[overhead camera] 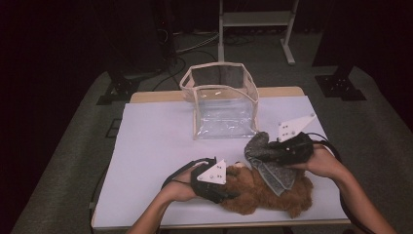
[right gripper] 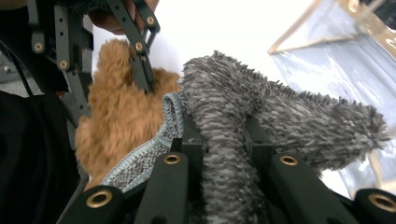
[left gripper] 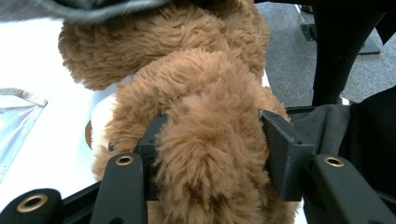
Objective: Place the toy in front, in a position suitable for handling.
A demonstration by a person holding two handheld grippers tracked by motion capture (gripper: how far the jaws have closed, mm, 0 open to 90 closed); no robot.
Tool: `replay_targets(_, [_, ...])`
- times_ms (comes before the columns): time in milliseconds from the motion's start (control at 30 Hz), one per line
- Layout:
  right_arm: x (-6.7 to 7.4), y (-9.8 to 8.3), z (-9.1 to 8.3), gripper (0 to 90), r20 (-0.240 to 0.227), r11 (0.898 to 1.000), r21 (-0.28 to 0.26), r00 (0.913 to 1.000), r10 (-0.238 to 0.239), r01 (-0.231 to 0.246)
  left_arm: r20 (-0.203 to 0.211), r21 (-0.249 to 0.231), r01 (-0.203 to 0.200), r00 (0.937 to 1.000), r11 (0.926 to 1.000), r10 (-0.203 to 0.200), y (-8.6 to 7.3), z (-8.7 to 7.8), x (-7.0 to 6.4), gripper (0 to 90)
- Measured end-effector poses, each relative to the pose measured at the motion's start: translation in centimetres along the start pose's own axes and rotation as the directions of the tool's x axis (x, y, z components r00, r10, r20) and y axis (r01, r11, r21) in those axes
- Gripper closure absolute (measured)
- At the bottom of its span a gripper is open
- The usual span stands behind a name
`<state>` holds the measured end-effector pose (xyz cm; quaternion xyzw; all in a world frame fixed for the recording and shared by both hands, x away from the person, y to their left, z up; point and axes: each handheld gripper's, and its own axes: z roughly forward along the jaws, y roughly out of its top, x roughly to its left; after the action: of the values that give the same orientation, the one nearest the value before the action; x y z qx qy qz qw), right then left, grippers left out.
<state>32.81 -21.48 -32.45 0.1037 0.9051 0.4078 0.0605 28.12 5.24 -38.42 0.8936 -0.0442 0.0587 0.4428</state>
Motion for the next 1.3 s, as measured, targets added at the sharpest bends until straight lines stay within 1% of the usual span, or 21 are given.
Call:
replay_targets(33, [0.0, 0.3, 0.5, 74.8, -0.007, 1.0, 0.004, 1.0, -0.006, 0.006, 0.001, -0.002, -0.001, 1.0, 1.0, 0.001, 0.0, 0.0, 0.0, 48.7])
replay_targets(67, [0.0, 0.3, 0.5, 74.8, -0.007, 1.0, 0.004, 1.0, -0.006, 0.006, 0.001, -0.002, -0.001, 1.0, 1.0, 0.001, 0.0, 0.0, 0.0, 48.6])
replay_targets(167, [-0.2, 0.8, 2.2, 74.9, -0.033, 1.0, 0.015, 0.9994, -0.014, 0.014, 0.006, -0.008, -0.006, 1.0, 1.0, 0.006, -0.2, -0.1, 0.0, 48.6])
replay_targets(300, [-0.3, 0.2, 2.4, 74.9, -0.044, 1.0, 0.012, 0.999, 0.004, -0.003, 0.008, -0.012, -0.007, 0.9999, 0.9999, 0.007, -0.3, -0.1, 0.0, 48.6])
replay_targets(433, [-0.5, -2.0, 0.6, 74.9, -0.026, 0.998, -0.013, 0.9982, 0.054, -0.055, 0.003, -0.02, 0.001, 1.0, 0.9998, -0.001, -0.4, -0.1, 0.0, 48.8])
replay_targets(467, [-0.5, -2.0, 0.6, 74.9, -0.026, 0.998, -0.013, 0.9982, 0.054, -0.055, 0.003, -0.02, 0.001, 1.0, 0.9998, -0.001, -0.4, -0.1, 0.0, 48.8])
replay_targets(500, [-0.5, -2.3, 0.2, 74.9, -0.022, 0.998, -0.025, 0.9978, 0.063, -0.064, 0.001, -0.02, 0.002, 1.0, 0.9998, -0.002, -0.4, -0.1, 0.1, 48.8])
replay_targets(533, [-0.5, -2.6, -0.7, 74.9, -0.018, 0.996, -0.054, 0.9972, 0.072, -0.073, -0.008, -0.022, 0.008, 0.9999, 0.9997, -0.008, -0.4, 0.1, 0.1, 48.9])
replay_targets(600, [-0.2, -2.1, -1.2, 74.8, -0.015, 0.995, -0.085, 0.9983, 0.057, -0.058, -0.016, -0.015, 0.008, 0.9998, 0.9999, -0.009, -0.2, 0.2, 0.3, 49.0])
replay_targets(667, [0.3, -1.4, -1.2, 74.8, -0.021, 0.994, -0.1, 0.9993, 0.031, -0.033, -0.024, -0.001, 0.002, 0.9997, 1.0, -0.002, 0.0, 0.3, 0.4, 49.0])
replay_targets(800, [1.3, -0.9, -0.3, 74.7, -0.041, 0.997, -0.076, 0.9991, -0.013, 0.01, -0.027, 0.002, 0.004, 0.9996, 1.0, -0.004, 0.1, 0.5, 0.4, 48.9])
replay_targets(867, [1.5, -1.1, -0.1, 74.7, -0.043, 0.998, -0.063, 0.999, -0.01, 0.008, -0.025, -0.006, 0.009, 0.9996, 0.9999, -0.009, 0.0, 0.4, 0.4, 48.9])
replay_targets(900, [1.6, -1.8, 0.0, 74.7, -0.04, 0.999, -0.04, 0.9992, 0.0, -0.001, -0.026, -0.001, -0.001, 0.9997, 1.0, 0.001, -0.1, 0.4, 0.5, 48.9])
replay_targets(967, [1.6, -2.7, -0.1, 74.7, -0.031, 1.0, -0.025, 0.9994, 0.016, -0.016, -0.028, -0.014, 0.012, 0.9995, 0.9998, -0.012, -0.2, 0.4, 0.4, 49.0])
replay_targets(1033, [1.5, -3.7, -0.9, 74.7, -0.028, 0.998, -0.042, 0.9988, 0.042, -0.043, -0.029, -0.021, 0.019, 0.9994, 0.9996, -0.019, -0.2, 0.5, 0.5, 48.9])
replay_targets(1067, [1.6, -3.8, -1.2, 74.7, -0.017, 0.998, -0.044, 0.999, 0.041, -0.041, -0.029, -0.024, 0.021, 0.9994, 0.9995, -0.022, -0.2, 0.6, 0.6, 48.9])
replay_targets(1100, [1.8, -3.7, -1.6, 74.6, -0.007, 0.998, -0.045, 0.9994, 0.034, -0.035, -0.027, -0.022, 0.021, 0.9994, 0.9995, -0.021, -0.1, 0.7, 0.7, 48.9])
replay_targets(1167, [2.2, -3.0, -1.5, 74.6, -0.008, 0.999, -0.051, 0.9999, 0.008, -0.008, -0.028, -0.024, 0.023, 0.9993, 0.9994, -0.024, 0.2, 1.1, 0.8, 48.8])
replay_targets(1233, [2.8, -2.3, -1.0, 74.6, -0.018, 0.998, -0.061, 0.9997, -0.019, 0.018, -0.028, -0.02, 0.02, 0.9994, 0.9996, -0.021, 0.5, 1.4, 0.9, 48.6])
replay_targets(1267, [3.2, -2.0, -0.5, 74.6, -0.034, 0.998, -0.061, 0.9988, -0.035, 0.033, -0.028, -0.025, 0.023, 0.9993, 0.9994, -0.023, 0.6, 1.5, 0.8, 48.6])
replay_targets(1300, [3.5, -1.9, -0.1, 74.6, -0.041, 0.998, -0.056, 0.9984, -0.04, 0.037, -0.03, -0.027, 0.023, 0.9993, 0.9994, -0.024, 0.6, 1.6, 0.8, 48.5])
